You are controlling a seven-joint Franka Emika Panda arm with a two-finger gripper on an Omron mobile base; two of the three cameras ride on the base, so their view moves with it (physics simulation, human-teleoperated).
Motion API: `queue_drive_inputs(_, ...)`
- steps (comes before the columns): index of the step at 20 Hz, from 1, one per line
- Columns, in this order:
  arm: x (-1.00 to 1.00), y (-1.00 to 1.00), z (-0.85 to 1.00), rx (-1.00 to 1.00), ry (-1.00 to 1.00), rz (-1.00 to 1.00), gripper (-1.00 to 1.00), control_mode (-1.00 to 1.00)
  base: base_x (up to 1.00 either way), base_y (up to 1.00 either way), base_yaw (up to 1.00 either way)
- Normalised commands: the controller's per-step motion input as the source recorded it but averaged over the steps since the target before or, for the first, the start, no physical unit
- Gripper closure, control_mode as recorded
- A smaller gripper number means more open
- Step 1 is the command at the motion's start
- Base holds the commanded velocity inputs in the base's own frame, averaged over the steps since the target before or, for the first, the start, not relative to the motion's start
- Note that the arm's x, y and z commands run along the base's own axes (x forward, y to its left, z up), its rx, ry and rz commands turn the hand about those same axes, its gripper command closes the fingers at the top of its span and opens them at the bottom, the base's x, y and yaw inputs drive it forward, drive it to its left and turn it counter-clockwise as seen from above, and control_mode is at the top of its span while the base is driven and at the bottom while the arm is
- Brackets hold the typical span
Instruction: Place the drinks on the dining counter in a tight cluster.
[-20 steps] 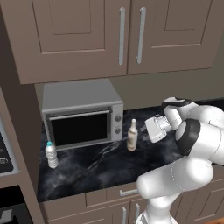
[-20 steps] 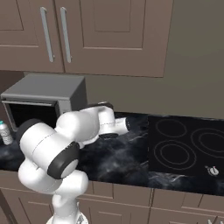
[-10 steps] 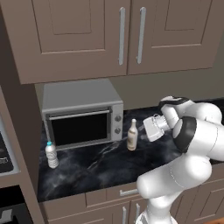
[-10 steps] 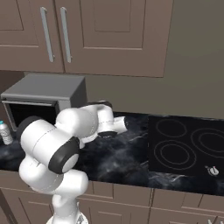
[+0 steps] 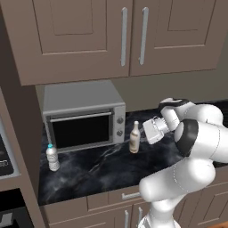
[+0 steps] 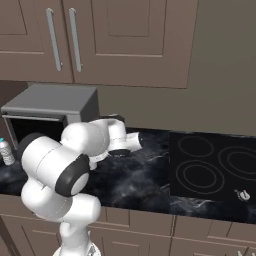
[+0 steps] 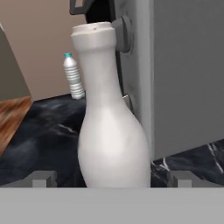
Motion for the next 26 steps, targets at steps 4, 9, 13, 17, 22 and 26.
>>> queue_drive_inputs(4,0.0,0.13,-0.06,0.0,0.0,0.0,-1.0,-1.0,0.0,0.0,0.0)
queue_drive_inputs(9,0.0,0.18,-0.03,0.0,0.0,0.0,-1.0,-1.0,0.0,0.0,0.0)
queue_drive_inputs(13,0.0,0.08,0.0,0.0,0.0,0.0,-1.0,-1.0,0.0,0.0,0.0)
queue_drive_inputs(17,0.0,0.0,0.0,0.0,0.0,0.0,1.0,-1.0,0.0,0.0,0.0)
queue_drive_inputs(22,0.0,0.0,0.0,0.0,0.0,0.0,1.0,-1.0,0.0,0.0,0.0)
queue_drive_inputs(26,-0.23,0.0,0.02,0.0,0.0,0.0,1.0,-1.0,0.0,0.0,0.0)
